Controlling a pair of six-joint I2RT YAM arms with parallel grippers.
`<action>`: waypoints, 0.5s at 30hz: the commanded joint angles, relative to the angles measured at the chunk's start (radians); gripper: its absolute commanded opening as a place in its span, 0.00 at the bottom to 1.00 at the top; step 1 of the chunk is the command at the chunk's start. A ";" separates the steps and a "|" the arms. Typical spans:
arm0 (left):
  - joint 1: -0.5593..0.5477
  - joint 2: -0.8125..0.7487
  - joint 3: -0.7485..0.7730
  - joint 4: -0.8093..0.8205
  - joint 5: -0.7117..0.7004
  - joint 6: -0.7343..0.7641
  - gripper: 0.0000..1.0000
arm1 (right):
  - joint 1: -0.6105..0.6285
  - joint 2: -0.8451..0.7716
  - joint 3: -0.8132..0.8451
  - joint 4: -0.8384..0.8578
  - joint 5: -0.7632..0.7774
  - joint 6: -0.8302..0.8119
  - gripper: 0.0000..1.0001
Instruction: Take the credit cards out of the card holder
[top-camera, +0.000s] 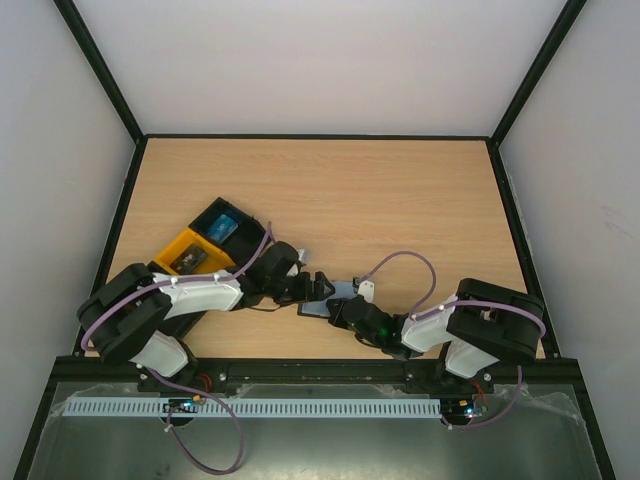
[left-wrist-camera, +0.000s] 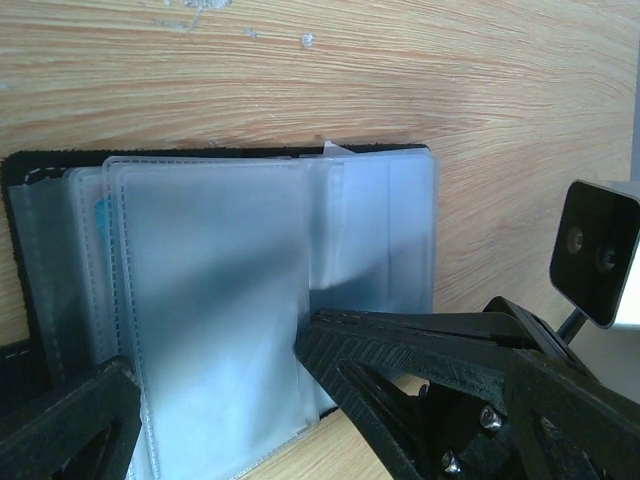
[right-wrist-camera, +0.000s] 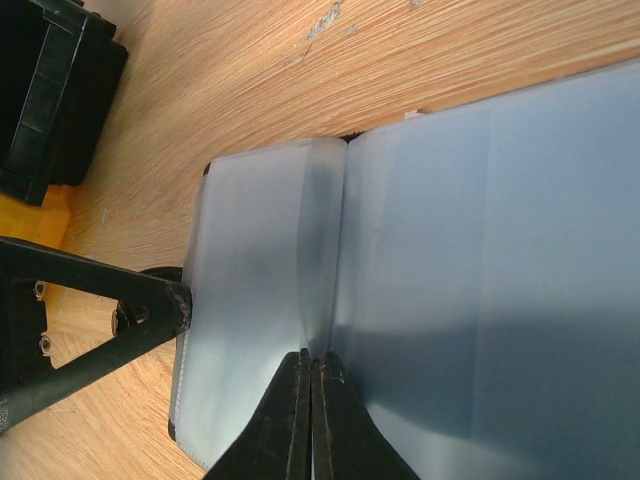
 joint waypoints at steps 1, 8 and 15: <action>-0.003 0.028 0.017 0.010 0.019 0.028 1.00 | -0.004 0.020 -0.026 -0.058 -0.001 0.005 0.02; -0.002 0.024 0.016 0.007 0.027 0.030 1.00 | -0.004 0.028 -0.025 -0.051 -0.003 0.005 0.02; -0.007 -0.016 0.015 0.022 0.052 0.007 1.00 | -0.004 0.028 -0.027 -0.042 -0.003 0.005 0.02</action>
